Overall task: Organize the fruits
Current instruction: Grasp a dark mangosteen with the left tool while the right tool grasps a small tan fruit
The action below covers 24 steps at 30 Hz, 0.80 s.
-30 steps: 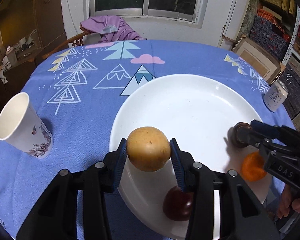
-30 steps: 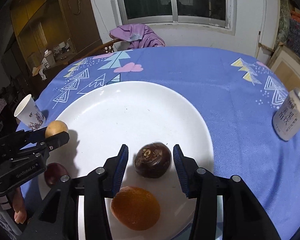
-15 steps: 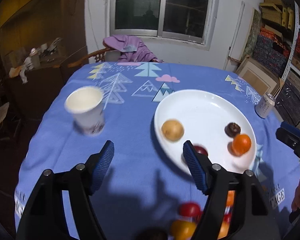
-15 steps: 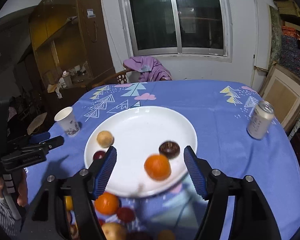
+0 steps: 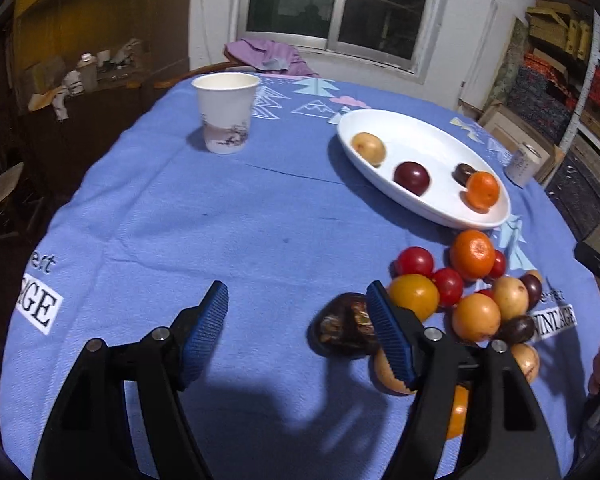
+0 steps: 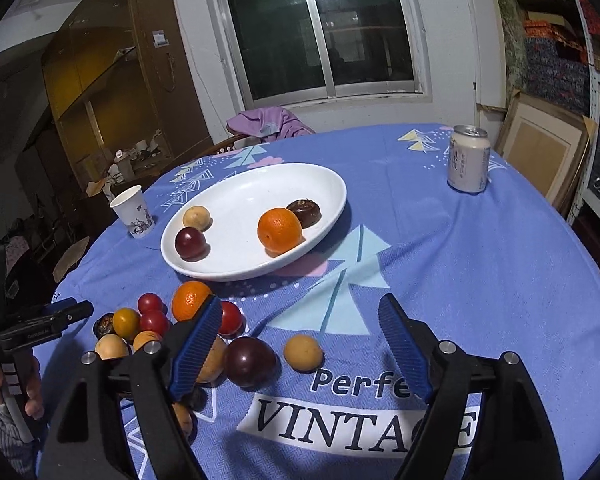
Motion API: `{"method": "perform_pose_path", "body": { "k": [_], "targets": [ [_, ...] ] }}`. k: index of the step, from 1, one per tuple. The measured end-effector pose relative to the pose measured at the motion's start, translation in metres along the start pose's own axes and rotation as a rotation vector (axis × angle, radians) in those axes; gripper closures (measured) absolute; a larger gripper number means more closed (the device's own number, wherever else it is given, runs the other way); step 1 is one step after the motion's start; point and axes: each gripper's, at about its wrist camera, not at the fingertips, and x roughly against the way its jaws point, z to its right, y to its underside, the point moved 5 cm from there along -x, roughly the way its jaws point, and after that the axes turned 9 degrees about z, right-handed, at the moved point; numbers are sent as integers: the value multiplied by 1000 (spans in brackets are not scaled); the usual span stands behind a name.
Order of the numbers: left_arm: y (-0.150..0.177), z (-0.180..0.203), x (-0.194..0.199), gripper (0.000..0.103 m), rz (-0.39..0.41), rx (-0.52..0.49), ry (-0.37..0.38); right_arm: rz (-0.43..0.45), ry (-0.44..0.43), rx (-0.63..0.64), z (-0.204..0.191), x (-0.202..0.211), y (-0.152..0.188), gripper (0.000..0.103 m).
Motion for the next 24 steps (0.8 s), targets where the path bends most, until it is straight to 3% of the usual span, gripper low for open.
{"method": "perform_pose_path", "body": {
  "k": [7, 10, 13, 18, 21, 24],
  "targets": [
    [16, 20, -16, 33, -70, -98, 5, -1, -7, -8, -2, 1, 0, 20],
    [16, 20, -19, 24, -62, -127, -34, -4, -10, -4, -3, 0, 1, 17],
    [13, 11, -23, 6, -61, -144, -94, -4, -11, -4, -5, 0, 1, 17],
    [6, -25, -17, 7, -47, -94, -209, -1, -8, -30, 1, 1, 0, 17],
    [8, -25, -14, 19, -54, -74, -167, -1, -13, -42, 3, 1, 0, 17],
    [15, -7, -18, 26, -69, -164, -153, -4, -16, -25, 0, 1, 1, 17]
  ]
}}
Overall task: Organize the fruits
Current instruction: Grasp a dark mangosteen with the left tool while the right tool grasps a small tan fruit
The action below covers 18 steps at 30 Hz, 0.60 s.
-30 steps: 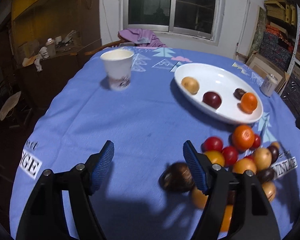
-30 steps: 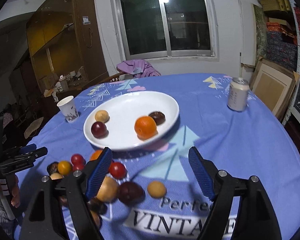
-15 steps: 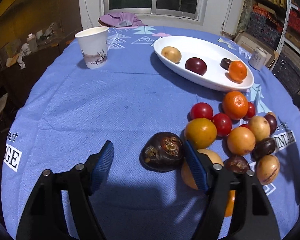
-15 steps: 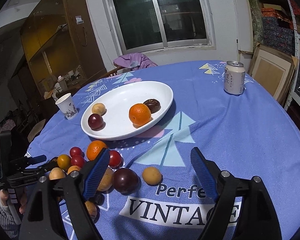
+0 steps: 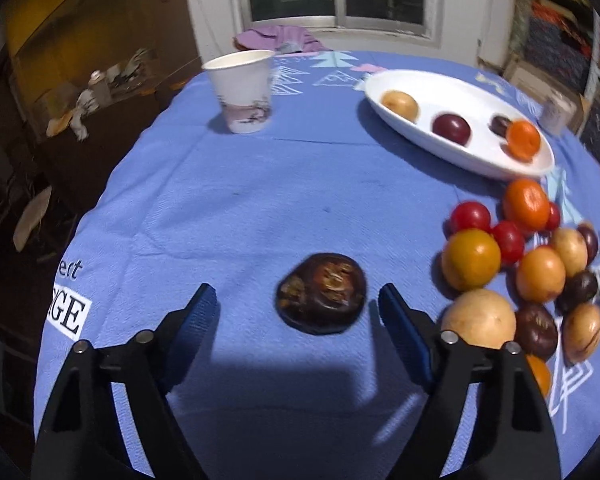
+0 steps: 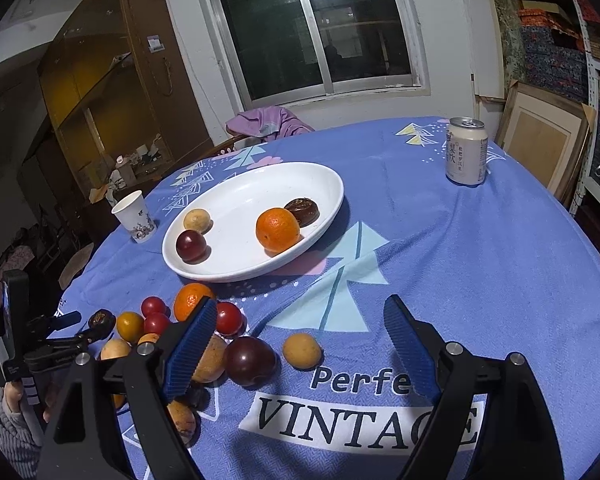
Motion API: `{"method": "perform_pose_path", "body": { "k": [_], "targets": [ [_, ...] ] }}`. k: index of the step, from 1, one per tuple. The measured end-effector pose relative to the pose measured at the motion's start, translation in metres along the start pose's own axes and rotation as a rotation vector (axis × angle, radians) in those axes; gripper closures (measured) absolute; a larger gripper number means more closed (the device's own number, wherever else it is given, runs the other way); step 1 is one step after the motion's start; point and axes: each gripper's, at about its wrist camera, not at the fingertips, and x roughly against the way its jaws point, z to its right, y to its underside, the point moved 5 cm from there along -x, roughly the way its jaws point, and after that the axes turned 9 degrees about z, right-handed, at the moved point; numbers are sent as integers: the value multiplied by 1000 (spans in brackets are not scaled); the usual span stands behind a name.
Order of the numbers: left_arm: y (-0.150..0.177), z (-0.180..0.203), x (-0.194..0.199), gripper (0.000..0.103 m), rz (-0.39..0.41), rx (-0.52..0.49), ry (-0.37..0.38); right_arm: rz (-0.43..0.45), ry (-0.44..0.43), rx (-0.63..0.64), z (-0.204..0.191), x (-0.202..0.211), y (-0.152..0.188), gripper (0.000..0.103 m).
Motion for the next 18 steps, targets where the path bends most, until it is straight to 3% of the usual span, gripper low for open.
{"method": "perform_pose_path", "body": {
  "k": [5, 9, 11, 15, 18],
  "targets": [
    [2, 6, -6, 40, -14, 12, 37, 2, 1, 18, -3, 0, 1, 17],
    [1, 1, -11, 43, -17, 47, 41, -11, 8, 28, -4, -3, 3, 17],
    [0, 3, -10, 55, -12, 41, 48, -32, 15, 44, -5, -6, 7, 17],
    [0, -1, -9, 56, -10, 59, 33, -121, 52, 109, -9, -19, 27, 17],
    [-2, -2, -5, 56, -2, 75, 48, -140, 83, 150, -12, -25, 34, 19]
  ]
}}
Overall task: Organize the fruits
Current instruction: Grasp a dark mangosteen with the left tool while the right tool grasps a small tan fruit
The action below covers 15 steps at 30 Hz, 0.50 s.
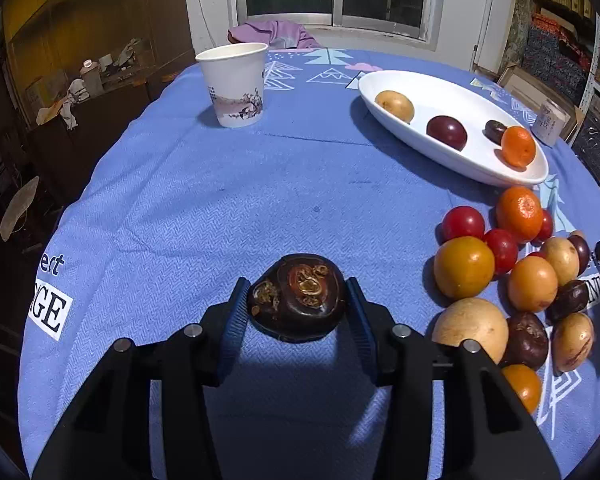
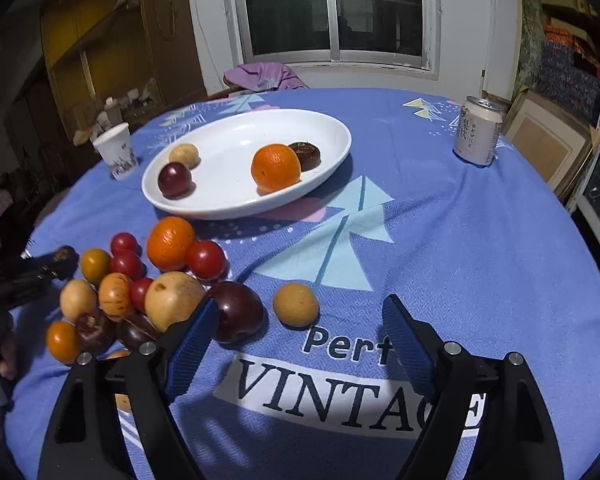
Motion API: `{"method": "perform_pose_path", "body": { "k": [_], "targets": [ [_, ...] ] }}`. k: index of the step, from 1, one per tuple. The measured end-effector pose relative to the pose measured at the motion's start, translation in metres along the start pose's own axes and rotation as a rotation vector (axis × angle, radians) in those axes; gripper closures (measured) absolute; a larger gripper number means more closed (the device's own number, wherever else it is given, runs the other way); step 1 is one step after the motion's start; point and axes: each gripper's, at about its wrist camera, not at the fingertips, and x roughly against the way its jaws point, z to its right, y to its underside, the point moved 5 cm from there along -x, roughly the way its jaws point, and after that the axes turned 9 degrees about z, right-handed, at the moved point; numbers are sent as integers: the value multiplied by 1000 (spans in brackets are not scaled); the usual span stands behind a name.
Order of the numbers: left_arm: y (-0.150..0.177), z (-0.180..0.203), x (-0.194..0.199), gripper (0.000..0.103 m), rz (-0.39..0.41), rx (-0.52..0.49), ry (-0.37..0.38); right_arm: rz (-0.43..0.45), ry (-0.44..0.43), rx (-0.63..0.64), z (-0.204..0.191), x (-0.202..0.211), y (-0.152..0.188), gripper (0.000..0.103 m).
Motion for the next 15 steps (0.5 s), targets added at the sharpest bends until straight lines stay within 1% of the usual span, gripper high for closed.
{"method": "perform_pose_path", "body": {
  "k": [2, 3, 4, 5, 6, 7, 8, 9, 10, 11, 13, 14, 15],
  "targets": [
    [0, 2, 1, 56, 3, -4, 3, -8, 11, 16, -1, -3, 2, 24],
    [0, 2, 1, 56, 2, -6, 5, -3, 11, 18, -2, -3, 2, 24],
    [0, 3, 1, 56, 1, -6, 7, 3, 15, 22, -1, -2, 2, 28],
    [0, 3, 2, 56, 0, -6, 8, 8, 16, 24, -1, -1, 1, 36],
    [0, 2, 2, 56, 1, -4, 8, 13, 11, 13, 1, 0, -1, 41],
    [0, 2, 3, 56, 3, 1, 9, 21, -6, -24, 6, 2, -4, 48],
    [0, 1, 3, 56, 4, 6, 10, 28, -15, -64, 13, 4, -6, 48],
    [0, 0, 3, 56, 3, 10, 12, 26, -6, -86, 19, 3, -7, 48],
    [0, 0, 4, 56, 2, 13, 14, 11, 18, -84, 22, 0, -5, 49],
    [0, -1, 4, 56, 0, 15, 15, 0, 24, -78, 22, -4, -3, 51],
    [1, -1, 4, 56, -2, 16, 18, -24, 4, -34, 10, -9, 1, 52],
    [1, -1, 4, 56, -2, 15, 18, -30, 10, -1, 4, -12, 3, 53],
    [1, 0, 4, 55, -3, 12, 17, -26, 36, 37, -1, -14, 5, 55]
  ]
}}
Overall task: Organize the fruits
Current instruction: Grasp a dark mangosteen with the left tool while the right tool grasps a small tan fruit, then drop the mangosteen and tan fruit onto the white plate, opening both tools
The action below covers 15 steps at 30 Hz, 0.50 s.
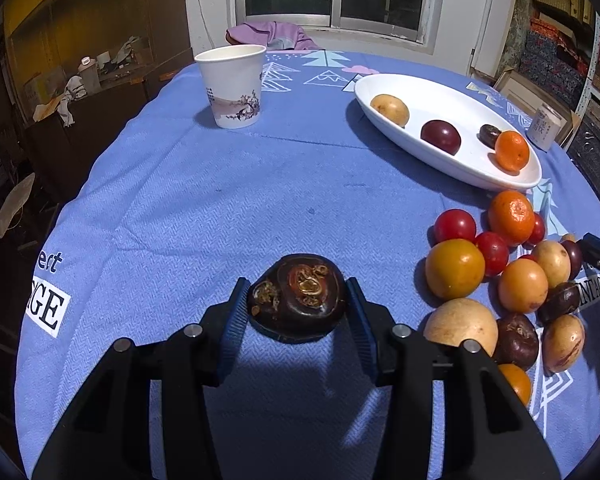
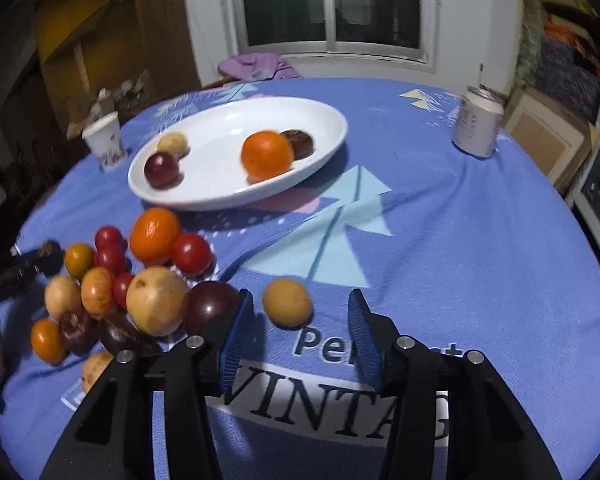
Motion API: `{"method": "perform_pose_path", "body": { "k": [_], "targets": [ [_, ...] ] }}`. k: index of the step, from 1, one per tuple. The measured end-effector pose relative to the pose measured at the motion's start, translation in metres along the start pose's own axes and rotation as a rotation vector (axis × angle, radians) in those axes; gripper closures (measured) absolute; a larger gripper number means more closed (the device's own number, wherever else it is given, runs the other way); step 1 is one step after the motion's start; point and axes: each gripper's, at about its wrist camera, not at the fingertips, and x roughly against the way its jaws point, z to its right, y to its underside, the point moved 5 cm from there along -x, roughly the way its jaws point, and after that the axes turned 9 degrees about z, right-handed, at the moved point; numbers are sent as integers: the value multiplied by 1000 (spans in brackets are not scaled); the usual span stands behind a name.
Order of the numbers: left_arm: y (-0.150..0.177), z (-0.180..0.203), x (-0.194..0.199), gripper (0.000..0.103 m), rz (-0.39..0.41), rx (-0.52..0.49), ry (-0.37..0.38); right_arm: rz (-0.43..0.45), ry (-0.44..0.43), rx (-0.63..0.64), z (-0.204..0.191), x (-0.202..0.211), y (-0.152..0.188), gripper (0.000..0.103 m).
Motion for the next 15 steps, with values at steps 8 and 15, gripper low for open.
{"method": "perform_pose_path", "body": {
  "k": [8, 15],
  "targets": [
    [3, 6, -7, 55, -25, -22, 0, -21, 9, 21, -2, -9, 0, 62],
    [2, 7, -8, 55, -22, -31, -3, -43, -60, -35, -2, -11, 4, 73]
  ]
}}
